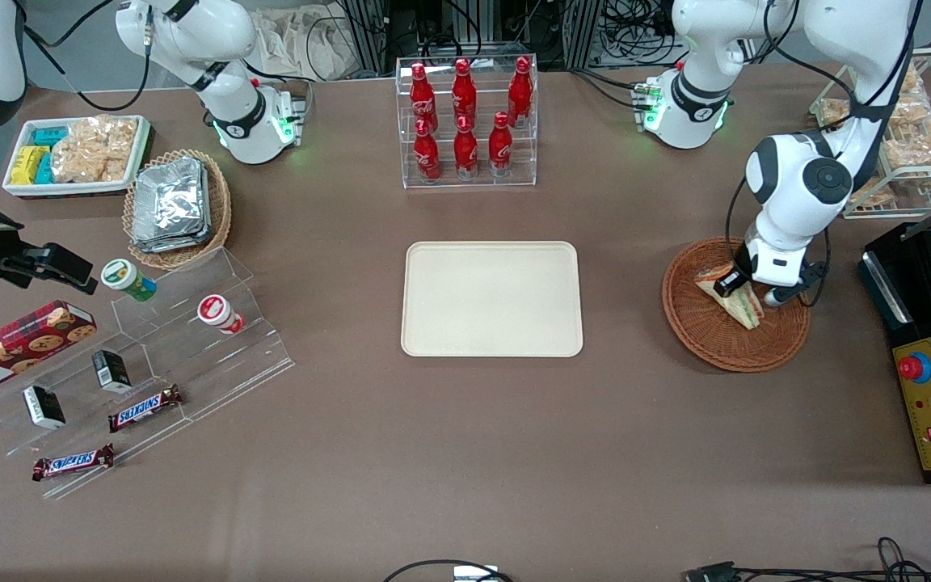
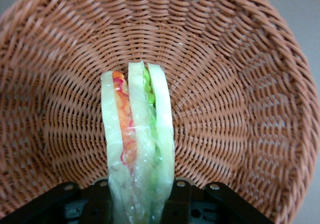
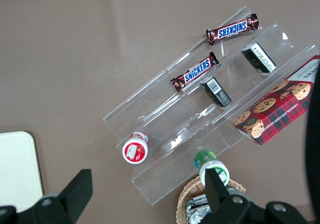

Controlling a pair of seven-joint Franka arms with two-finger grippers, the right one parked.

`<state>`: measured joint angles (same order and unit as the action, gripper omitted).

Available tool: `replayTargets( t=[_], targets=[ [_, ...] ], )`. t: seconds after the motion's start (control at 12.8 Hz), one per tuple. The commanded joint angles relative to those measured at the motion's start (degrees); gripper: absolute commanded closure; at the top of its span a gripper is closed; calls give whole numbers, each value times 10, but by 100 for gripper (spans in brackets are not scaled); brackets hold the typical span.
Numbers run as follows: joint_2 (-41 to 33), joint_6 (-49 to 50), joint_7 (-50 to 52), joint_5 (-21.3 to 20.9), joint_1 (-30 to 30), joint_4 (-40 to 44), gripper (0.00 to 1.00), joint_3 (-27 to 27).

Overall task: Place sandwich from basket to tray
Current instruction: 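Close the left gripper on the sandwich and lift it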

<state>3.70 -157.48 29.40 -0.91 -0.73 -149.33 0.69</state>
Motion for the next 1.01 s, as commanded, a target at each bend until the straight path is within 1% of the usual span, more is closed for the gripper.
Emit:
replayTargets(
  t=[0.0,0.08,0.31,0.62,0.94],
  targets=[
    [-62,78,-78,-4,4,20,74,0],
    [-71,114,-110,-4,4,39,74,0],
    [-91,262,-232,-4,5,130,75,1],
    [-90,421,-320,-2,6,277,75,33],
    [-96,430,-323,-2,6,301,75,120]
  ],
)
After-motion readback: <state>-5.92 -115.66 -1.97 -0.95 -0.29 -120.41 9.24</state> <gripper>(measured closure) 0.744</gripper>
